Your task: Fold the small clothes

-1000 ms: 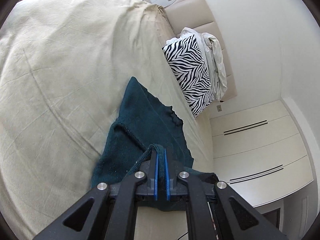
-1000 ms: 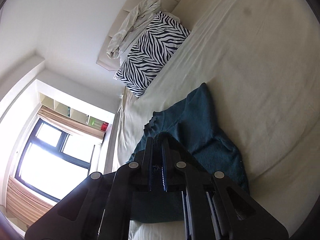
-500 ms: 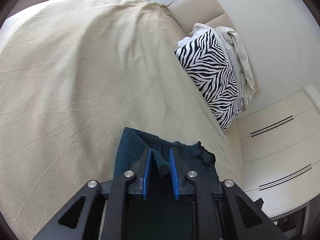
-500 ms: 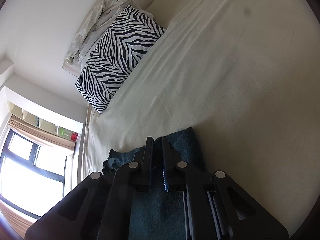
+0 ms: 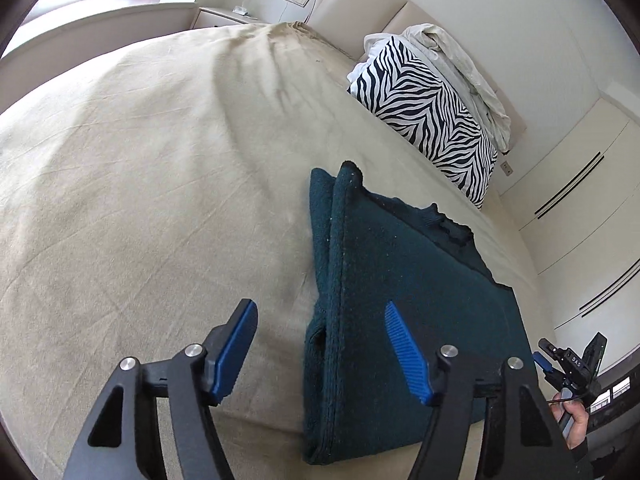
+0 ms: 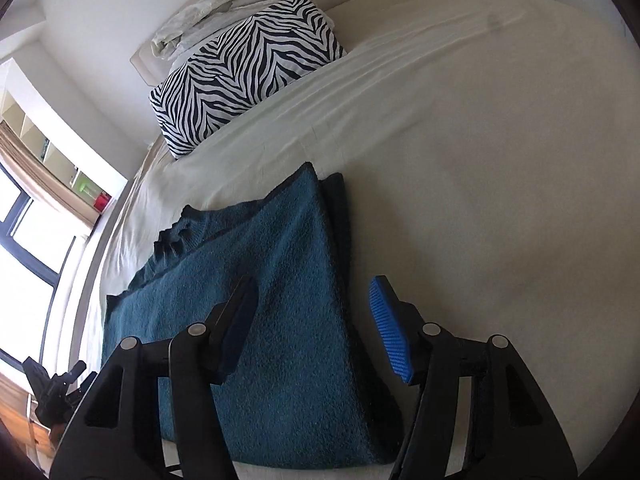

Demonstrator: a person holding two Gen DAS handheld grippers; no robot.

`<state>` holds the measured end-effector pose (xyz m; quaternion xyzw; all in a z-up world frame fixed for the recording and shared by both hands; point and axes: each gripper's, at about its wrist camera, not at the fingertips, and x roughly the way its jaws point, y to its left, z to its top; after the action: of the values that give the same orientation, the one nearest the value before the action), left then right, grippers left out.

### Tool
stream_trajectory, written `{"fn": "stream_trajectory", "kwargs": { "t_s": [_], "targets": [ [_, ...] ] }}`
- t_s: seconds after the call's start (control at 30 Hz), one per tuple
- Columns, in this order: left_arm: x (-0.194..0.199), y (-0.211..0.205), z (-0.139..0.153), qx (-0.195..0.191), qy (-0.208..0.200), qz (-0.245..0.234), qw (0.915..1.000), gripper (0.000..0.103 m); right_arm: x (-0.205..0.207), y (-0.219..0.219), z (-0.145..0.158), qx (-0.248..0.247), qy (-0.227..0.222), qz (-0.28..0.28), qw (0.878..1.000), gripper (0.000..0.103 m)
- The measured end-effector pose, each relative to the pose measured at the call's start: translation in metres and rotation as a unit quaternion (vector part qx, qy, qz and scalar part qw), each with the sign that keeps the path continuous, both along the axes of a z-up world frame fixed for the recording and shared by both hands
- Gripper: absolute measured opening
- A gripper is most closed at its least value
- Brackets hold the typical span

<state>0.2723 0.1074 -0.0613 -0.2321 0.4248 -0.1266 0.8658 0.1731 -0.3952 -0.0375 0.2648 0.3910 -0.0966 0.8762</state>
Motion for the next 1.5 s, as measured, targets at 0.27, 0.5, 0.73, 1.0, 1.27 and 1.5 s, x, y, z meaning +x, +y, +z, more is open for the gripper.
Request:
{"fn": "stream_trajectory", "kwargs": {
  "t_s": [0.27, 0.5, 0.73, 1.0, 1.27, 1.5],
  "targets": [
    [-0.007, -0.006, -0.008, 0.031, -0.015, -0.004, 0.9994, 0.044, -0.034, 0.017, -0.027, -0.038, 0.040, 0.000, 0.998, 0.030],
    [-0.014, -0.024, -0.006, 0.075, -0.024, -0.019, 0.9967, 0.028, -0.050, 0.019, -0.019, -0.045, 0.025, -0.027, 0.998, 0.026],
    [-0.015, -0.035, -0.009, 0.116, -0.021, -0.031, 0.9925, 0.028, -0.061, 0.021, -0.018, -0.045, 0.027, -0.016, 0.998, 0.026],
    [-0.019, -0.043, -0.009, 0.144, -0.024, -0.041, 0.9884, 0.012, -0.070, 0.026, -0.012, -0.070, 0.038, -0.026, 0.996, 0.005],
    [-0.021, -0.042, -0.008, 0.159, -0.010, -0.046, 0.9862, 0.011, -0.082, 0.017, -0.019, -0.034, 0.044, -0.038, 0.998, 0.005],
    [-0.022, -0.041, -0.009, 0.163, 0.001, -0.048, 0.9855, 0.011, -0.076, 0.010, -0.035, -0.012, 0.049, -0.033, 0.998, 0.005]
  ]
}}
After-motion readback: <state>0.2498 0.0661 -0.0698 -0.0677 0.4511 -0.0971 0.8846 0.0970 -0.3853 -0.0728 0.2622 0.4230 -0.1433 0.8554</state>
